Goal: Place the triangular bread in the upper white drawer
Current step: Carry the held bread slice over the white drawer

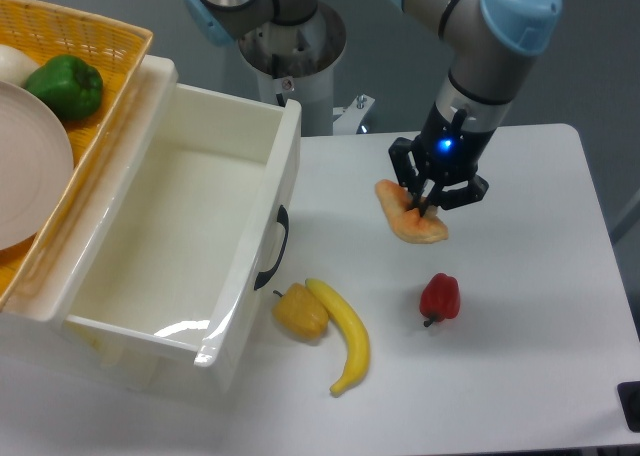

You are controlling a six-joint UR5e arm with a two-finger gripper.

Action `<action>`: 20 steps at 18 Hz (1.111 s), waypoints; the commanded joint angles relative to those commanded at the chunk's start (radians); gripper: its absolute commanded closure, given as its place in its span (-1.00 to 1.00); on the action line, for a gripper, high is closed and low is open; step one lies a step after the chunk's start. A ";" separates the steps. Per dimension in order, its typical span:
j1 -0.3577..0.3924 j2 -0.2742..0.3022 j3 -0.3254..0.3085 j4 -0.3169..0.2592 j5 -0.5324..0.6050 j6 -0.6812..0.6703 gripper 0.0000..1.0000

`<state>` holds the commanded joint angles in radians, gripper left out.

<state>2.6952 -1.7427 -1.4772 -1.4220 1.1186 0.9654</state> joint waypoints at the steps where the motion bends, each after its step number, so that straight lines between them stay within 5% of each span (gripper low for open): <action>1: -0.005 0.005 0.000 0.000 -0.026 -0.045 0.78; 9: -0.080 0.080 -0.003 0.003 -0.121 -0.305 0.78; 20: -0.187 0.127 -0.028 -0.002 -0.128 -0.430 0.77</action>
<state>2.5081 -1.6153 -1.5048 -1.4235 0.9910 0.5355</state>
